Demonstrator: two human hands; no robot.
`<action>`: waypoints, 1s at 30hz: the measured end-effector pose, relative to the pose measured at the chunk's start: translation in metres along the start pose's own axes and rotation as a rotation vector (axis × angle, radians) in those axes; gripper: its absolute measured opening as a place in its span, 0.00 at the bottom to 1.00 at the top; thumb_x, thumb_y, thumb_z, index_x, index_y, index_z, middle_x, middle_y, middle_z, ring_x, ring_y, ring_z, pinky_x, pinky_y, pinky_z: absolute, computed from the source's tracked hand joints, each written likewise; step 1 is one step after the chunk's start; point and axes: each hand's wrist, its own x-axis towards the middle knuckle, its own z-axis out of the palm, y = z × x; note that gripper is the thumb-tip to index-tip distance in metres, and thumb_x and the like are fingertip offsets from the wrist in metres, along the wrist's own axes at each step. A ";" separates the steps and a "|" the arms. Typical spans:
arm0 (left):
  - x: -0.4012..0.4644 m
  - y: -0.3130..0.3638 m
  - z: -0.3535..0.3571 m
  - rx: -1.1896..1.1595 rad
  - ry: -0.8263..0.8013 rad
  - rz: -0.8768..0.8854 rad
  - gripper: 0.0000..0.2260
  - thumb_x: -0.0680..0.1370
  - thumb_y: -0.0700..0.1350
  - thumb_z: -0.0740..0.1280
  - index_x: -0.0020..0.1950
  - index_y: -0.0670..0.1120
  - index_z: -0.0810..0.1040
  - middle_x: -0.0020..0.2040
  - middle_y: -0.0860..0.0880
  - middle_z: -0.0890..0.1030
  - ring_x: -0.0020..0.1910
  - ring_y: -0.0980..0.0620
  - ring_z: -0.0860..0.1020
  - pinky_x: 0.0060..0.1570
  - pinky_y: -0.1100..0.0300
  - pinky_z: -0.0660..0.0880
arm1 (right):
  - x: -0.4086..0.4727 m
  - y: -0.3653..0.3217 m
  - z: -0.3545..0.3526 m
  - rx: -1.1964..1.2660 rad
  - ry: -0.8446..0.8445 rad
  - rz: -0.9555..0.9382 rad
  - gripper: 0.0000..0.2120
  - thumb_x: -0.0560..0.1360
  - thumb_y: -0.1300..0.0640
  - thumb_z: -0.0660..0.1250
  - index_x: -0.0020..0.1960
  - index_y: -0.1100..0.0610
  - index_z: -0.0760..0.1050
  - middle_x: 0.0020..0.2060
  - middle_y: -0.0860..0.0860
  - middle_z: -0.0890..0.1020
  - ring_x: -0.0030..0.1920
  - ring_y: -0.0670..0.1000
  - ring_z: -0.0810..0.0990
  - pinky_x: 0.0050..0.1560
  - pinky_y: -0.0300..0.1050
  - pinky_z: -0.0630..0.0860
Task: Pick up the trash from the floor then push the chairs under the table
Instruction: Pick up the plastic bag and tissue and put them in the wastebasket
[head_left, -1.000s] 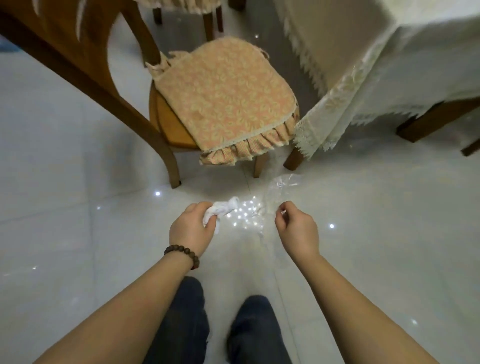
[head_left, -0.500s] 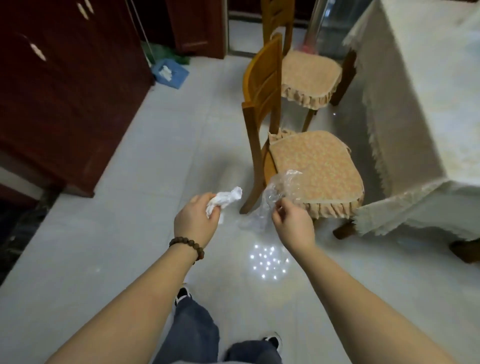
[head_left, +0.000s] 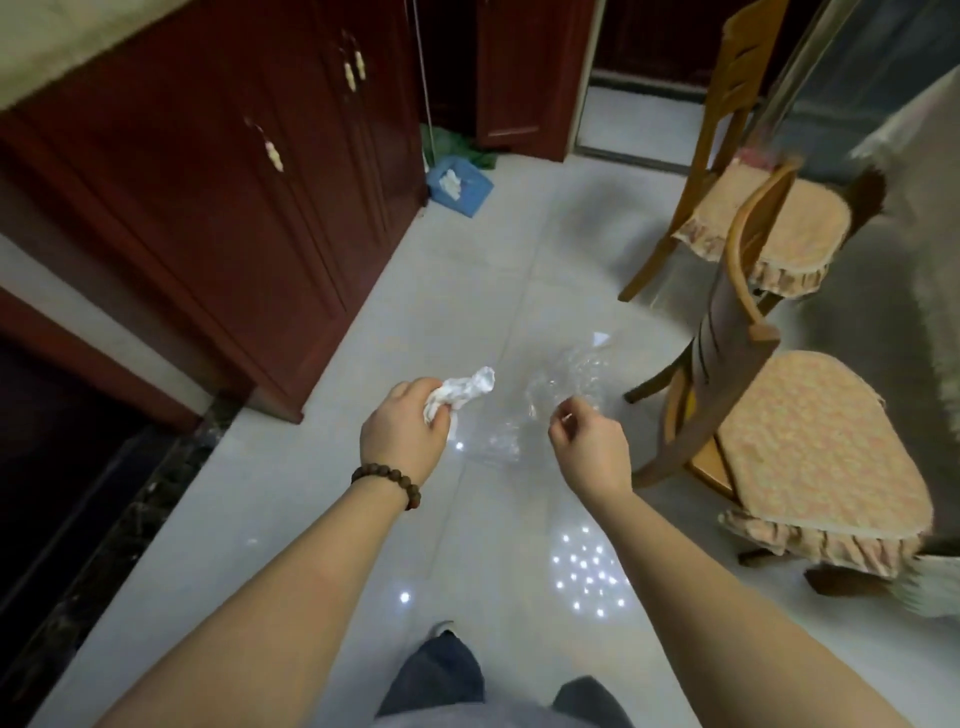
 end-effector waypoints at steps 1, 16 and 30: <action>0.014 -0.005 -0.004 0.007 0.003 0.003 0.10 0.75 0.43 0.66 0.55 0.49 0.79 0.49 0.46 0.80 0.45 0.43 0.78 0.39 0.58 0.69 | 0.010 -0.009 0.004 0.005 0.003 0.001 0.03 0.74 0.57 0.64 0.45 0.57 0.75 0.35 0.57 0.81 0.37 0.60 0.78 0.38 0.53 0.76; 0.281 -0.003 0.047 0.010 -0.035 0.071 0.10 0.76 0.44 0.65 0.55 0.48 0.79 0.48 0.46 0.79 0.43 0.44 0.78 0.38 0.58 0.70 | 0.268 -0.035 0.034 0.053 0.040 0.119 0.05 0.76 0.55 0.61 0.47 0.56 0.74 0.36 0.54 0.81 0.36 0.57 0.77 0.37 0.51 0.76; 0.612 0.105 0.116 0.022 -0.103 0.152 0.10 0.77 0.45 0.65 0.56 0.47 0.78 0.49 0.44 0.79 0.45 0.44 0.78 0.41 0.57 0.71 | 0.603 -0.042 -0.018 0.012 0.121 0.182 0.05 0.75 0.56 0.63 0.47 0.57 0.75 0.37 0.57 0.82 0.39 0.60 0.79 0.39 0.49 0.76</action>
